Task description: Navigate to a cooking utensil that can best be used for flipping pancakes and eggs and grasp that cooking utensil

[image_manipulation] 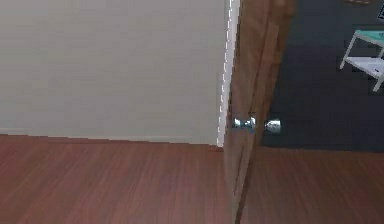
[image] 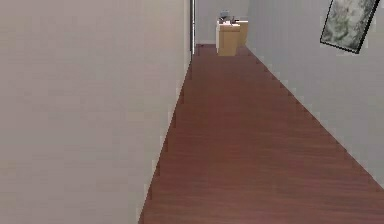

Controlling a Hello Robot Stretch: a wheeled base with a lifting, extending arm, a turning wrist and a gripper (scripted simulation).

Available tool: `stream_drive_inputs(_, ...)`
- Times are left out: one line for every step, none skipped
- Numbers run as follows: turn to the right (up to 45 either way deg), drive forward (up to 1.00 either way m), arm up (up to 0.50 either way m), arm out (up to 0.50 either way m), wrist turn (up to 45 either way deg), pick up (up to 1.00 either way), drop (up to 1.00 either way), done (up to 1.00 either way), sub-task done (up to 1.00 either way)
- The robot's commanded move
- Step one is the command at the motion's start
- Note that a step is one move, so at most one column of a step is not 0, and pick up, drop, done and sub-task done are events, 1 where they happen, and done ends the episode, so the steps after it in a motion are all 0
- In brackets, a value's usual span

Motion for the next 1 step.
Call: stream_drive_inputs(9.0, 0.00, 0.00, 0.00, 0.0, 0.00, 0.00, 0.00, 0.00)
